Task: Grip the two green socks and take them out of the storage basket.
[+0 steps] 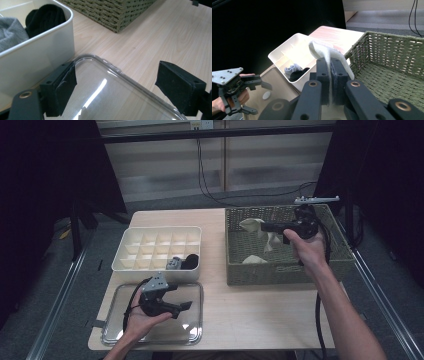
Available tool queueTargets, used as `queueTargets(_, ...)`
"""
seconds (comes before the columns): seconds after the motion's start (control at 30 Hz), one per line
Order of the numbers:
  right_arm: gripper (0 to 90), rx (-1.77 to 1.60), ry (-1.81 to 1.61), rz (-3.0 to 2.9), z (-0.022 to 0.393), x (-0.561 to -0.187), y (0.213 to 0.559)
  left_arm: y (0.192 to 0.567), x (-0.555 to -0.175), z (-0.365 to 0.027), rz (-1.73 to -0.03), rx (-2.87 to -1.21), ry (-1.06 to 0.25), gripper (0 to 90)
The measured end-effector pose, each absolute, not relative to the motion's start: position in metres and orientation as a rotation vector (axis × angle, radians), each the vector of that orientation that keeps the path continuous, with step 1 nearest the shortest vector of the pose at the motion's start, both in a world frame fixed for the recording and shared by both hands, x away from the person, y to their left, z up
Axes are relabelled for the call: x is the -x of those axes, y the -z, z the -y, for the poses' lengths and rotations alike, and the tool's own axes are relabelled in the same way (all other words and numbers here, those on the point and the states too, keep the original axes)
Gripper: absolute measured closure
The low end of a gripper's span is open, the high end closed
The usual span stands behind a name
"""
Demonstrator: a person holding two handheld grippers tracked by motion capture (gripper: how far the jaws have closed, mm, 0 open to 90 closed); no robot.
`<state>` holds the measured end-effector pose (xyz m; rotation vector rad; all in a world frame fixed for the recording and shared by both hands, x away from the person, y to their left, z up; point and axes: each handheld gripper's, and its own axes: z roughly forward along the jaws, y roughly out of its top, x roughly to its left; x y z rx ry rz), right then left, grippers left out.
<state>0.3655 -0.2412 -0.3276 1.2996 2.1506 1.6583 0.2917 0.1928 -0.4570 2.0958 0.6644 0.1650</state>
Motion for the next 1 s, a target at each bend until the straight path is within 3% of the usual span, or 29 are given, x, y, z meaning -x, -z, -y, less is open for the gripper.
queueTargets(0.47, 86.9, -1.279, -1.685, -2.111, 0.253, -0.327, 0.315, 0.456, -0.291, -0.193, -0.665, -2.09, -0.18, 16.2)
queueTargets(1.0, 87.0, -1.278, -1.681, -2.141, 0.251, -0.28, 0.335, 0.446, -0.288, -0.183, -0.617, -2.07, -0.194, 29.6)
